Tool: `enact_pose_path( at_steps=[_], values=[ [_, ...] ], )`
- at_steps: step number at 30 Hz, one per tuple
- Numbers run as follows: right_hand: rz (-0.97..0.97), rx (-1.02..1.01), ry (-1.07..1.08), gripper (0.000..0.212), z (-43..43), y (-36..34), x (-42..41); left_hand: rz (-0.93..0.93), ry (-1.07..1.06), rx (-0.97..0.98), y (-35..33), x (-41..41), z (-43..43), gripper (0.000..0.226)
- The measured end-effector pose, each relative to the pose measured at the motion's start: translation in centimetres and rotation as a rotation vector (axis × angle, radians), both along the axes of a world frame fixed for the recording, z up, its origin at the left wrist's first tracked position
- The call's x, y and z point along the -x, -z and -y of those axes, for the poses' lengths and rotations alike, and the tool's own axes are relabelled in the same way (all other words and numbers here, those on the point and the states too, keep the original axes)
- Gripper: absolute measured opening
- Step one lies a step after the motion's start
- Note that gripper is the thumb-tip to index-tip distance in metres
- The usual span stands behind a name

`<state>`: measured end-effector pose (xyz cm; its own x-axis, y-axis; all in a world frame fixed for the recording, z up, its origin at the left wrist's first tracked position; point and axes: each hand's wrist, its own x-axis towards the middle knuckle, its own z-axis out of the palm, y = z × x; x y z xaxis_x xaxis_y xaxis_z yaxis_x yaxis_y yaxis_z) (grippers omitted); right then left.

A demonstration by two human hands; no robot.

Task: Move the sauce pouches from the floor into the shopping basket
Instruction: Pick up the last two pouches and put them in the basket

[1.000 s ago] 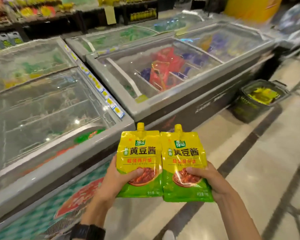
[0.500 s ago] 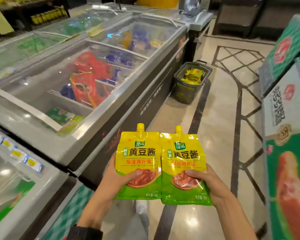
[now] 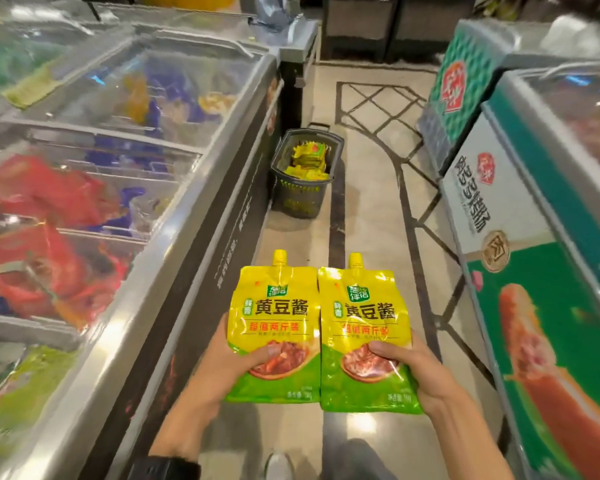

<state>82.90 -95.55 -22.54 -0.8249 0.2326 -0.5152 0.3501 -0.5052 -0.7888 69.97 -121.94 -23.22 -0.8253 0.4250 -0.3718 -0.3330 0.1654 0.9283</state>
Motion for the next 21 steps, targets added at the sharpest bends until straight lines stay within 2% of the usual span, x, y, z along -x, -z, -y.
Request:
enact_pose_path(
  at_steps=[6,10,15,18,21],
  values=[
    [0.035,-0.020,0.078,0.110,-5.0,0.5,5.0,0.024,0.106,-0.011,0.2,7.5,-6.5,0.111],
    [0.037,-0.089,0.088,0.118,-10.2,1.4,9.4,0.043,0.107,-0.009,0.6,12.2,-12.1,0.097],
    [-0.025,-0.040,0.059,0.096,-16.4,0.2,15.9,0.064,0.110,0.013,0.2,18.5,-18.3,0.092],
    [-0.022,0.002,0.067,0.112,-19.5,0.4,19.9,0.050,0.098,0.023,0.3,22.1,-21.3,0.085],
    [-0.016,0.021,0.058,0.114,-22.1,1.1,23.7,0.035,0.109,0.039,0.6,25.5,-23.4,0.089]
  ],
)
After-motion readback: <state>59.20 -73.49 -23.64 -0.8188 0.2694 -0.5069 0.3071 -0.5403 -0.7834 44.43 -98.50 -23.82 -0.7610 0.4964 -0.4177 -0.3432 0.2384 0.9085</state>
